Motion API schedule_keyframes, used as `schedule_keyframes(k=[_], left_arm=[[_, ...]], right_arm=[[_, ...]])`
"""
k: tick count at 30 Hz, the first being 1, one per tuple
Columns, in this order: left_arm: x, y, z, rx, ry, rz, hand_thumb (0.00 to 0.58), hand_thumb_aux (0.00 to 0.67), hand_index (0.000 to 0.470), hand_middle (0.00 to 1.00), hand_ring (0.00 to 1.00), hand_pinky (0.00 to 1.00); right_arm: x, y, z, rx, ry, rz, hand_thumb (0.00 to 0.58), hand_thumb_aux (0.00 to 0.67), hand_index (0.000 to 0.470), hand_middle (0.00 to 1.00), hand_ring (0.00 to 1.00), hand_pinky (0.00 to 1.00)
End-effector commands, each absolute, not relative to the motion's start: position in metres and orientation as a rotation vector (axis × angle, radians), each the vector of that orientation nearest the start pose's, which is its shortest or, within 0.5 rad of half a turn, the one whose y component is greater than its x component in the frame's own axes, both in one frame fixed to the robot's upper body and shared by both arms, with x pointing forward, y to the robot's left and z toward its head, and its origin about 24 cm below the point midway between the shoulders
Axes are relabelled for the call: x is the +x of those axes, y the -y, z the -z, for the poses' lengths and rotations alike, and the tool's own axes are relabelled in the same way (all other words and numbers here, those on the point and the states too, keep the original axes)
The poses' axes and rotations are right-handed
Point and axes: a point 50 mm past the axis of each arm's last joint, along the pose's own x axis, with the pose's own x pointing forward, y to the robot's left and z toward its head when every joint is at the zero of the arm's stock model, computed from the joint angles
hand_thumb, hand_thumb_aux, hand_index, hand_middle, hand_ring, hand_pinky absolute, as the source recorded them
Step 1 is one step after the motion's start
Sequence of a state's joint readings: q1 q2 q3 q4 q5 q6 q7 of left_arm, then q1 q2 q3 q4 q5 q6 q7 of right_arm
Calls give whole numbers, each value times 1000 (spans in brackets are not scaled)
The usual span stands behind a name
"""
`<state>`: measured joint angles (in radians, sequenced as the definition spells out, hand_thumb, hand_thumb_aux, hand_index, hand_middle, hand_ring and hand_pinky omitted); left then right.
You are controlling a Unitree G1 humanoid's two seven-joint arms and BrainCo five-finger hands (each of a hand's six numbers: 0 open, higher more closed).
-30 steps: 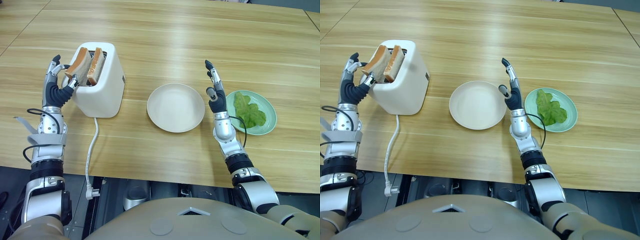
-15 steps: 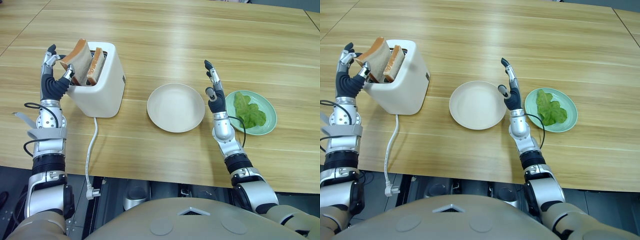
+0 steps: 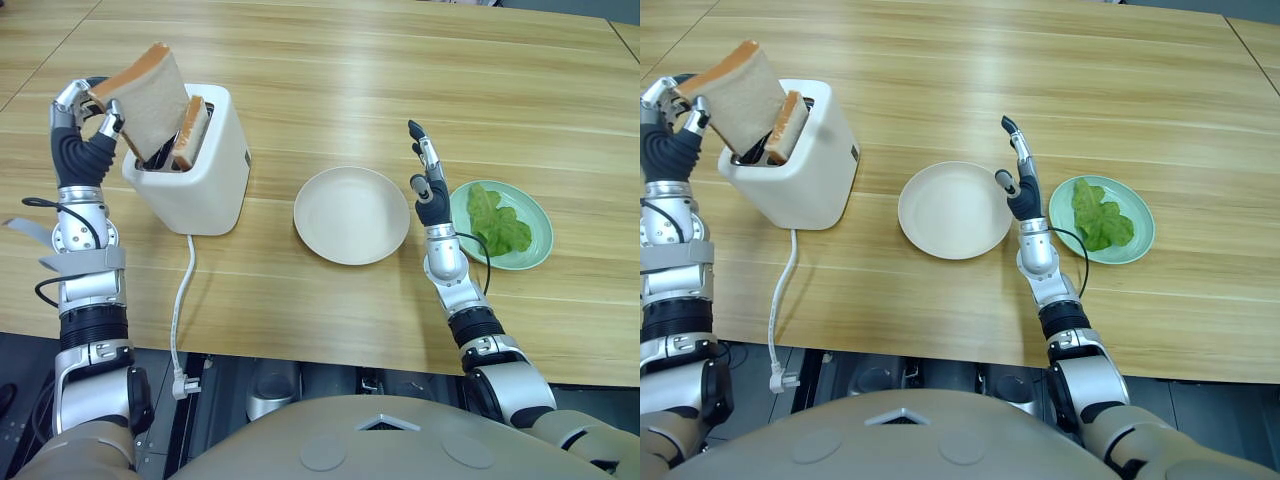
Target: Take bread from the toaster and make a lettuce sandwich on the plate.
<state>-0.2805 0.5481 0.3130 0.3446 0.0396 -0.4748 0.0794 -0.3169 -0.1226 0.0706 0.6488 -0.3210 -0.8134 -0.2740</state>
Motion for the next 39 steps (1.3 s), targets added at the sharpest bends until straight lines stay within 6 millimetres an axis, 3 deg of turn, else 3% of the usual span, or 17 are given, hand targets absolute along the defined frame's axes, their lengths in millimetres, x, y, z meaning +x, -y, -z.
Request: schedule_keyframes(k=[1,10,25,30,32,39], left_arm=[[278,-311,-163,523,553,-363,580,670,460,1000,1000,1000],[277,-311,-175,521,615,-397,580,670,460,1000,1000,1000],[260,-289,-226,335,887,-338,580,670,460,1000,1000,1000],[271,-260,-224,153,879,-207,580,670,460,1000,1000,1000],[280,-239,-217,67,840,-128,580,670,460,1000,1000,1000],[308,-169,-165,-111,595,90,580,670,460,1000,1000,1000]], right_arm=[[288,134,-50,-331,504,-69,0,0,0,0,0,0],[288,133,-49,-331,501,-72,0,0,0,0,0,0],[289,135,-51,-332,508,-60,0,0,0,0,0,0],[290,144,-53,-339,512,-23,0,0,0,0,0,0],[289,150,-56,-344,521,1,0,0,0,0,0,0],[286,183,-66,-399,537,88,0,0,0,0,0,0]])
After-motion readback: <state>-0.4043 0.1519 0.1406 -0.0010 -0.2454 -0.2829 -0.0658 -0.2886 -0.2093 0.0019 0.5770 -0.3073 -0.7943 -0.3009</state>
